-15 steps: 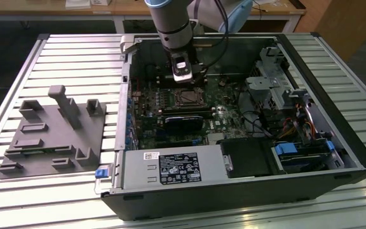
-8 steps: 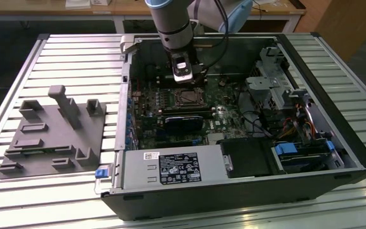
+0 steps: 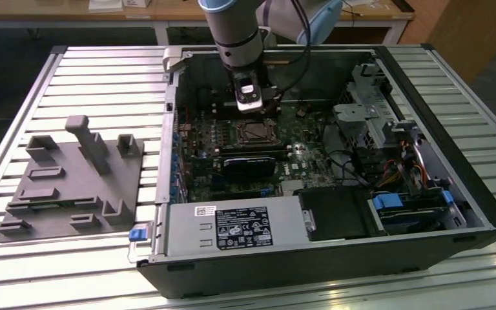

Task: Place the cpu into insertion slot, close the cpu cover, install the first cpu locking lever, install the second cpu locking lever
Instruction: 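Install the first cpu locking lever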

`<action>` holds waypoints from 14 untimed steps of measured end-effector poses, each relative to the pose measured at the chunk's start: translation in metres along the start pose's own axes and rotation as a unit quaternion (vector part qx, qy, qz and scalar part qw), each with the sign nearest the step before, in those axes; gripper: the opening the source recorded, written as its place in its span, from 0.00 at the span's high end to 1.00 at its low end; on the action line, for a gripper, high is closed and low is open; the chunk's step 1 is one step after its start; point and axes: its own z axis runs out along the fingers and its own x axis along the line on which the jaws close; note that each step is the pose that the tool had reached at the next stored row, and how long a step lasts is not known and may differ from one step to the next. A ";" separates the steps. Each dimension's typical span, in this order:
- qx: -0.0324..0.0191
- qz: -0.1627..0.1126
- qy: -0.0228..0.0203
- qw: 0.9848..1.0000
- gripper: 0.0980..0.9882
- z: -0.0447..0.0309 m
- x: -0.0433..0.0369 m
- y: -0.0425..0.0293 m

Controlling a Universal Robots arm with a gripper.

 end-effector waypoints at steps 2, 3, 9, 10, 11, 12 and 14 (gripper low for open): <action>-0.002 0.001 0.001 1.000 0.99 -0.0002 0.0000 0.0001; -0.003 0.001 0.002 1.000 0.99 -0.0004 -0.0001 0.0002; -0.005 0.002 0.003 1.000 0.99 -0.0034 -0.0006 0.0009; -0.005 0.002 0.003 1.000 0.99 -0.0043 -0.0008 0.0011; -0.005 0.002 0.003 1.000 0.99 -0.0053 -0.0010 0.0013; -0.005 0.002 0.003 1.000 0.99 -0.0065 -0.0013 0.0016; -0.005 0.002 0.003 1.000 0.99 -0.0095 -0.0018 0.0022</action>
